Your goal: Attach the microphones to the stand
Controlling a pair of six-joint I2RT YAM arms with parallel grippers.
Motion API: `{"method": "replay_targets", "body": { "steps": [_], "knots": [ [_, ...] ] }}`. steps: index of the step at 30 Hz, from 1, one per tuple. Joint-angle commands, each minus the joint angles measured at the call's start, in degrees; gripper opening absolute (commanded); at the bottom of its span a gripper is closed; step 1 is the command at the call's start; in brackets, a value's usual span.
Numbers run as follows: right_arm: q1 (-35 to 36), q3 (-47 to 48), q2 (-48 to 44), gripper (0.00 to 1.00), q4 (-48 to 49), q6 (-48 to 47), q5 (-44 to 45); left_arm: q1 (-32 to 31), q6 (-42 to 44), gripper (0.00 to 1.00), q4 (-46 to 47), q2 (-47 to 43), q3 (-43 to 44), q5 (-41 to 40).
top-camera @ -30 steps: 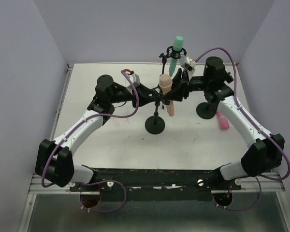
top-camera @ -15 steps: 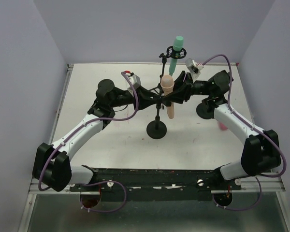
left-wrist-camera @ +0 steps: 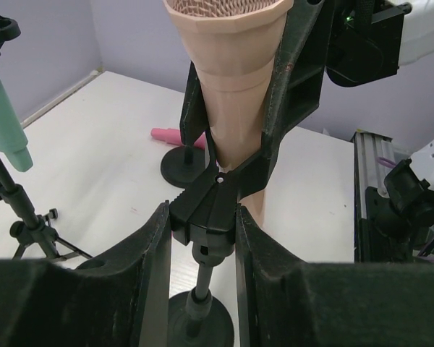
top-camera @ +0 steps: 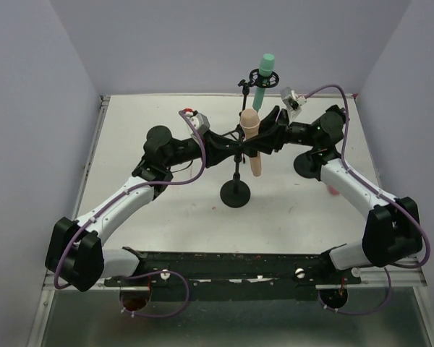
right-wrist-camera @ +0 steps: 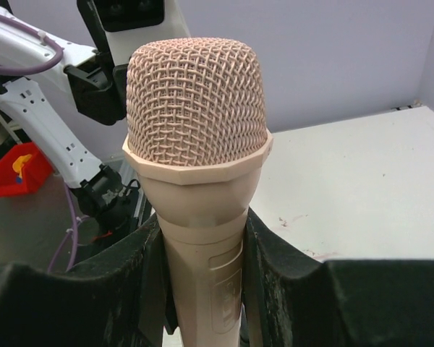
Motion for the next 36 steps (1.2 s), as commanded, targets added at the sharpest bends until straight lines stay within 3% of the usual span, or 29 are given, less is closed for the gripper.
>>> {"method": "replay_targets", "body": {
  "steps": [1,8,13,23,26,36],
  "knots": [
    [0.9,-2.6,-1.0,0.18,0.4,-1.0,4.4,-2.3,-1.3,0.09,-0.7,-1.8,-1.4,-2.5],
    [0.9,-4.6,-2.7,0.19,-1.6,-1.6,6.8,-2.8,-3.4,0.15,1.0,-3.2,-2.7,-3.9],
    [0.8,-3.9,-4.1,0.23,-6.7,-3.2,7.8,-2.8,-5.2,0.35,1.0,-3.8,-3.1,-4.1],
    [0.8,-1.2,-6.0,0.48,-16.4,-8.4,7.1,-2.8,-6.6,0.67,0.4,-5.7,-3.5,-4.3],
    [0.8,-1.2,-6.1,0.49,-16.9,-8.8,7.1,-2.9,-6.5,0.68,-0.3,-5.7,-3.3,-4.1],
    [0.3,-0.9,-6.3,0.65,-18.6,-9.7,6.6,-2.8,-3.8,0.83,-3.3,-6.7,-3.2,-3.2]
  ]
}}
